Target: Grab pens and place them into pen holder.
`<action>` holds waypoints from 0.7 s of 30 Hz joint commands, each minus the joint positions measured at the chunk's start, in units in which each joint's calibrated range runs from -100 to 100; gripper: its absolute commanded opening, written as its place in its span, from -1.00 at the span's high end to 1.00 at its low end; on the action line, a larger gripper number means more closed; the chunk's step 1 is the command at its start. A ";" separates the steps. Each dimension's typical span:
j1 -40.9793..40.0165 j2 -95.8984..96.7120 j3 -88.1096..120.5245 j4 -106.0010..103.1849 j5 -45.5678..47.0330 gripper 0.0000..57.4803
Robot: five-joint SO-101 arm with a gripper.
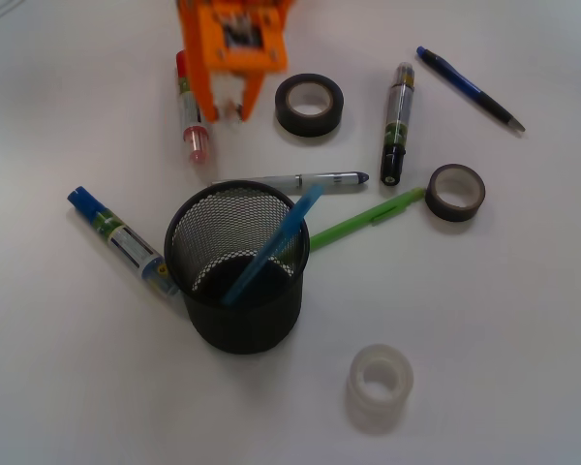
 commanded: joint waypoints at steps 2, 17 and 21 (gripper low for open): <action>-0.01 -2.87 -10.09 -11.66 0.63 0.99; -1.80 9.03 -11.72 -55.32 -2.25 0.99; -2.93 15.06 -11.27 -61.44 -2.69 0.99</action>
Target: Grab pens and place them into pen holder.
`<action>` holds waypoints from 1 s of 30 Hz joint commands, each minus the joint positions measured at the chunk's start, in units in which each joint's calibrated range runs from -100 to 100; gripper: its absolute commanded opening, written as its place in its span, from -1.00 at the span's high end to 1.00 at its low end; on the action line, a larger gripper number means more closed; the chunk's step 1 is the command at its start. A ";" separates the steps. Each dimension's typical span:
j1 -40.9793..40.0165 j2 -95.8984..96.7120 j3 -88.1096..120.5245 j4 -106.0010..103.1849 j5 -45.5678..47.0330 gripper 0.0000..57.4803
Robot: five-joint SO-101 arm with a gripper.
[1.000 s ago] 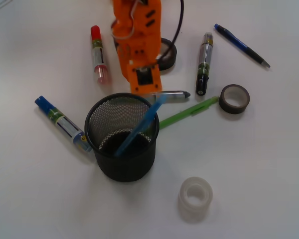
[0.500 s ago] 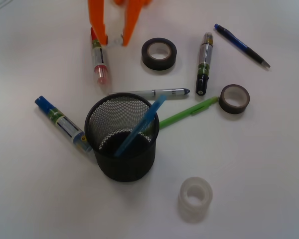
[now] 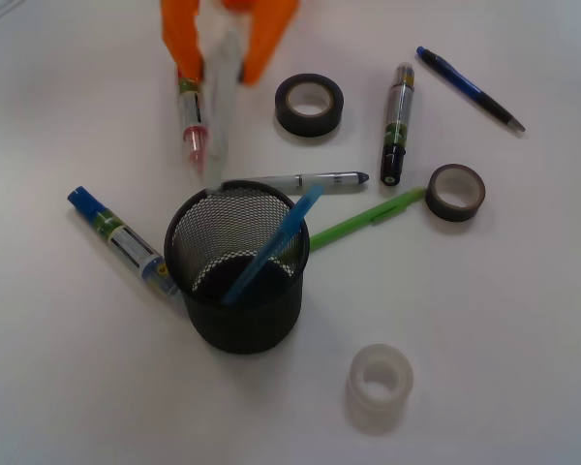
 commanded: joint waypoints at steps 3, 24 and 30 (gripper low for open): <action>-1.08 4.88 -2.28 -6.88 -0.29 0.99; -1.46 9.47 7.77 -20.79 -0.63 0.34; -1.46 6.75 6.05 -18.25 2.88 0.30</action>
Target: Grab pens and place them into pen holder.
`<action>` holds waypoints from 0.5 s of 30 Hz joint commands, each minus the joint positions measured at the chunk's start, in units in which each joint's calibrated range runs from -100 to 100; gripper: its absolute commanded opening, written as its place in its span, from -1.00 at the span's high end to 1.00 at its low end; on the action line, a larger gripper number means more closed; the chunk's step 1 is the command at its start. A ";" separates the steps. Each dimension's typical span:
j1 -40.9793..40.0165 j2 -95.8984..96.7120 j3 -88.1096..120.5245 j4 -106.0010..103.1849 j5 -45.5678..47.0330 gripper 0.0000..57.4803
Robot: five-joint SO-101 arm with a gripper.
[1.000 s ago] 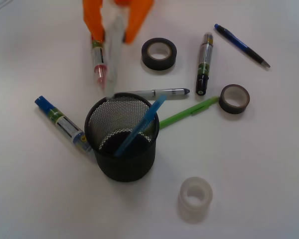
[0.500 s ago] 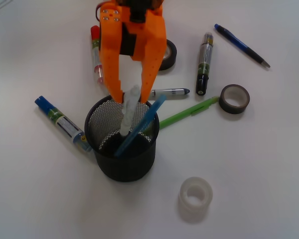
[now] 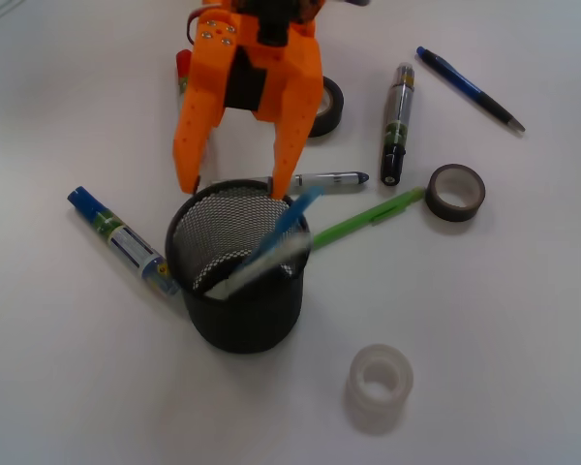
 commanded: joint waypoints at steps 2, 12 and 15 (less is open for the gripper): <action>-0.12 -7.10 -4.11 6.61 4.69 0.31; -1.62 -26.57 -7.28 50.10 20.32 0.32; -3.79 -29.80 -6.38 61.73 21.88 0.32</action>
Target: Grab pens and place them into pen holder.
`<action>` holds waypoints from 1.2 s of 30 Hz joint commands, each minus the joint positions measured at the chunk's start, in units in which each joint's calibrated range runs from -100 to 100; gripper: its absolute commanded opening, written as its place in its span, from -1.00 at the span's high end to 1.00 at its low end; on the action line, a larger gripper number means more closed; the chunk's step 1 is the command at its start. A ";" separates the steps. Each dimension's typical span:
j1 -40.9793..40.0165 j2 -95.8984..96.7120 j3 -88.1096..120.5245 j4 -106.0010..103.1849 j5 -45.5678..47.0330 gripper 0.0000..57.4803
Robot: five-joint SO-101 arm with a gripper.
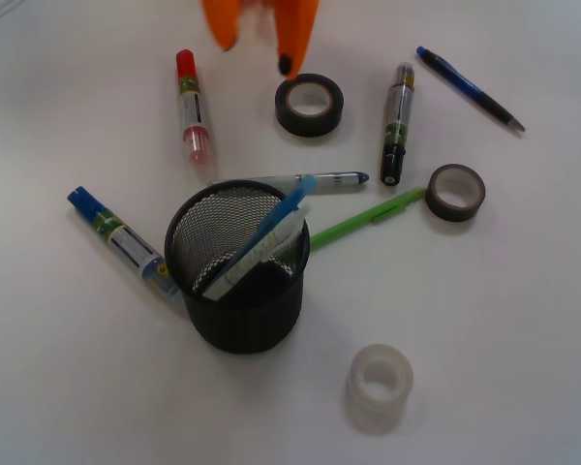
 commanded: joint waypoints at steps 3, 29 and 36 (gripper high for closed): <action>-3.29 -5.99 0.28 21.79 2.93 0.32; -9.64 28.94 -6.88 44.45 5.52 0.44; -9.72 33.96 -7.42 43.05 5.71 0.43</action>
